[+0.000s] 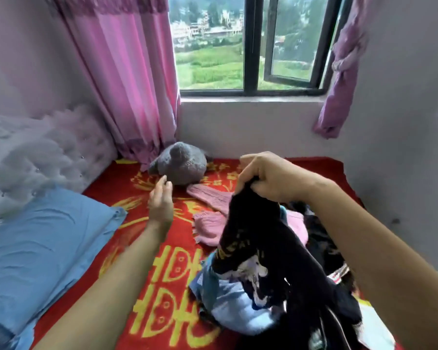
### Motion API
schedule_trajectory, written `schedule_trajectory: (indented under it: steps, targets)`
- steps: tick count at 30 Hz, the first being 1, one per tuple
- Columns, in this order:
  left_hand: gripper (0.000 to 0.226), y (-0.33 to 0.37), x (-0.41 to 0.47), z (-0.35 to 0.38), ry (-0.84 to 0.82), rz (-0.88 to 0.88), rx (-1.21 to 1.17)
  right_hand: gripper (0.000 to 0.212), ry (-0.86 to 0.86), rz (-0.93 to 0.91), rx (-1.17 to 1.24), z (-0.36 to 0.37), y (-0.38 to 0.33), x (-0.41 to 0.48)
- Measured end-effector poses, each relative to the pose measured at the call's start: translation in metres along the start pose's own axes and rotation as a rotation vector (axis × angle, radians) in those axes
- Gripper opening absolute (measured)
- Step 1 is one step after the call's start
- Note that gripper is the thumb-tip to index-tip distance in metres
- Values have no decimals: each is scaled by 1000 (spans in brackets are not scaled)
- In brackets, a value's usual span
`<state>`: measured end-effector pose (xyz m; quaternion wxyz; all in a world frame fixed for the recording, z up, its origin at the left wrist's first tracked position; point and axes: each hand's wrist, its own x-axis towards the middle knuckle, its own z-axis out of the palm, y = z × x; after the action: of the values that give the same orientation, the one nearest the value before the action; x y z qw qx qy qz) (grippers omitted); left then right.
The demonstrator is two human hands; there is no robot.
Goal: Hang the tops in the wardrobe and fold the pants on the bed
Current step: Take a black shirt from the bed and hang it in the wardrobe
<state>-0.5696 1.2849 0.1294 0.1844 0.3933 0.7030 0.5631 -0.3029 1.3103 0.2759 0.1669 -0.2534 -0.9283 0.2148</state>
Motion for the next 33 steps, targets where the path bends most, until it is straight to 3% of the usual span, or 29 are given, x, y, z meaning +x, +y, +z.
schedule_trajectory:
  steps: [3,5,7,11,13,15,17,20,23,25,30,33]
  targets:
    - [57,25,-30,48,-305,58,-11,50,68,78,-15,-8,31,-25]
    - [50,29,-52,76,-452,-25,-41,51,153,91,62,-11,48,-38]
    - [67,20,-74,91,-587,-89,3,51,225,67,160,-11,58,-48]
    - [98,-11,-120,96,-728,27,291,53,248,-7,313,4,57,-55]
    - [88,-16,-132,92,-654,78,311,50,189,-39,373,20,54,-50]
    - [47,-16,-141,79,-561,163,230,49,152,-81,414,39,51,-42]
    - [25,-23,-152,55,-373,64,213,45,203,-71,451,60,50,-31]
    - [35,-42,-168,-3,-20,-129,234,43,288,-7,374,89,48,-14]
    - [22,-47,-189,-63,177,-23,351,43,172,-63,175,120,29,0]
    - [28,-46,-200,-102,289,84,472,42,79,-130,93,143,5,6]
    - [29,-50,-232,-206,473,39,482,38,-34,-203,29,195,-74,16]
    - [54,-51,-273,-276,479,-21,425,47,-163,-268,-47,225,-141,27]
